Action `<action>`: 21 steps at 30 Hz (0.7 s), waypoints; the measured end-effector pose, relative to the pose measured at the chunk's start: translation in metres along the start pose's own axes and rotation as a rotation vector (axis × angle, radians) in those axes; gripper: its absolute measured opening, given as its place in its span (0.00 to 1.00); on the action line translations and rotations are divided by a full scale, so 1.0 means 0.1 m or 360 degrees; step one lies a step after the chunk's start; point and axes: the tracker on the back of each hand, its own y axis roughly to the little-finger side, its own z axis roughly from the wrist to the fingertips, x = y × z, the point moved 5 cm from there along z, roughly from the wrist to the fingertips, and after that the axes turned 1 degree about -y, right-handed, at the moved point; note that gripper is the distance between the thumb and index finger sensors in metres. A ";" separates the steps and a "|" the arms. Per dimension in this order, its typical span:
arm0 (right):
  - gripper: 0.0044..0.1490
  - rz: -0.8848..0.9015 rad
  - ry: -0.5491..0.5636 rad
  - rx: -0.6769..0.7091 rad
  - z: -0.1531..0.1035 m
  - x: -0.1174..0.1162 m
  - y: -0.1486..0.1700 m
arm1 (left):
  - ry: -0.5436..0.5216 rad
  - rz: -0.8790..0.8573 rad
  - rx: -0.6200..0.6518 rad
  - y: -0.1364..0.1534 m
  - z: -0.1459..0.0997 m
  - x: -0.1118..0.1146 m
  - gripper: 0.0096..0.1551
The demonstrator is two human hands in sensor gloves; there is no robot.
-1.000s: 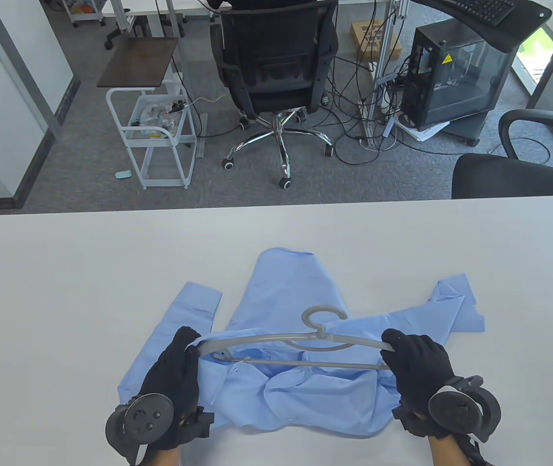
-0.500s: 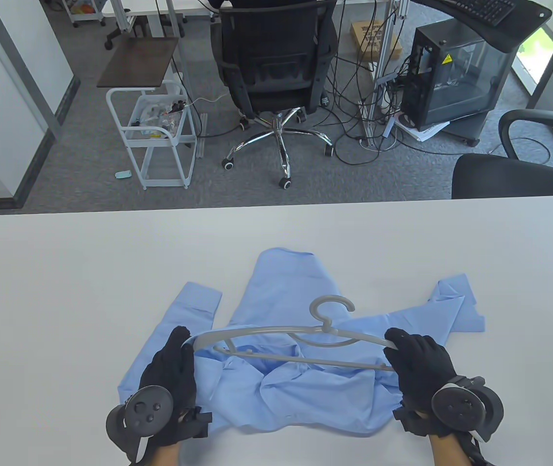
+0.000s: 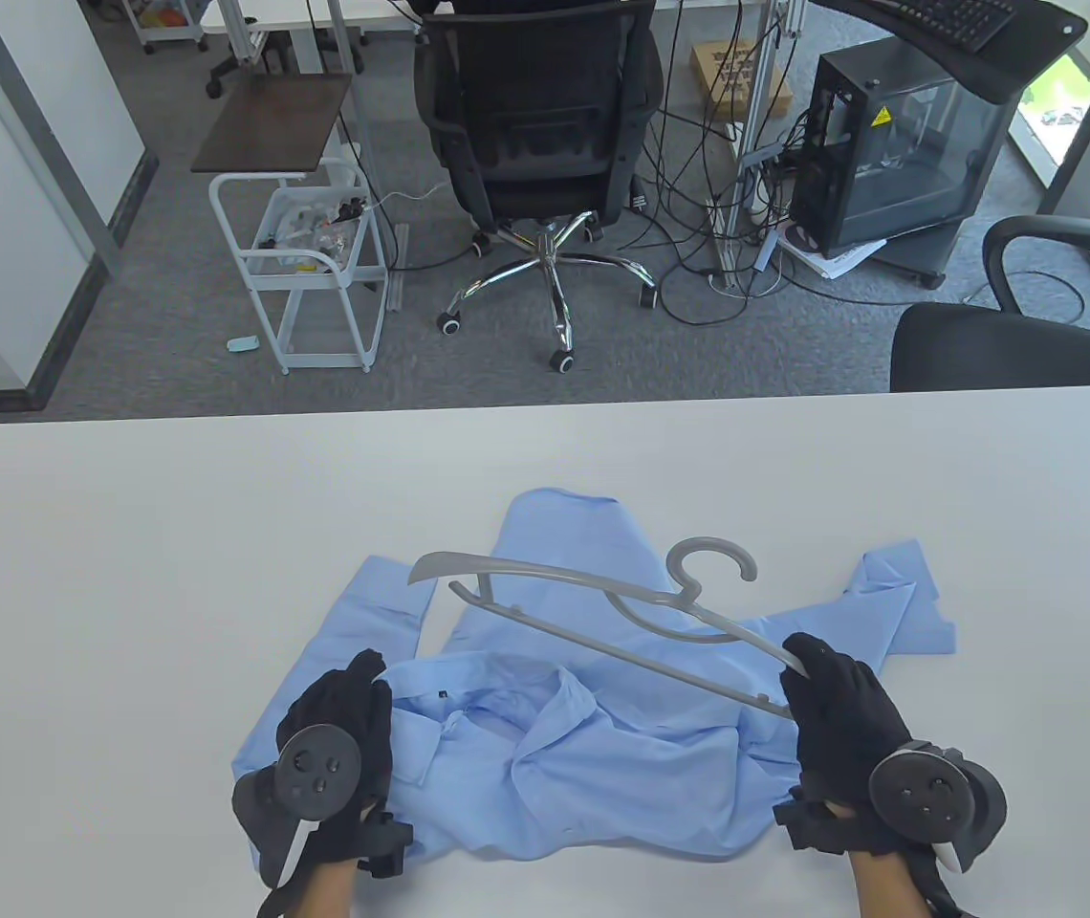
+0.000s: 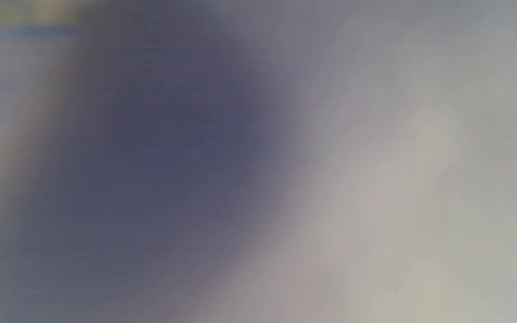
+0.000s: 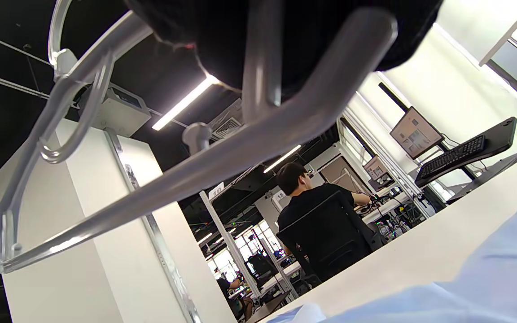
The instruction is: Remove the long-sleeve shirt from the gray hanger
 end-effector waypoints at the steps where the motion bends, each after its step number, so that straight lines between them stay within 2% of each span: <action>1: 0.31 0.0020 0.0012 -0.0019 0.00 0.01 0.02 | 0.0017 0.0007 -0.0011 0.01 0.01 0.02 0.28; 8: 0.33 -0.0041 0.0292 -0.0318 -0.06 0.24 0.24 | 0.0182 0.0006 -0.0039 0.04 0.03 0.13 0.32; 14: 0.33 0.0108 0.0387 -0.0564 -0.13 0.30 0.47 | 0.0103 -0.0037 0.0019 -0.02 -0.03 0.02 0.37; 21: 0.33 0.0103 0.0448 -0.0683 -0.17 0.37 0.57 | 0.0058 -0.0047 0.0055 -0.06 -0.07 -0.03 0.40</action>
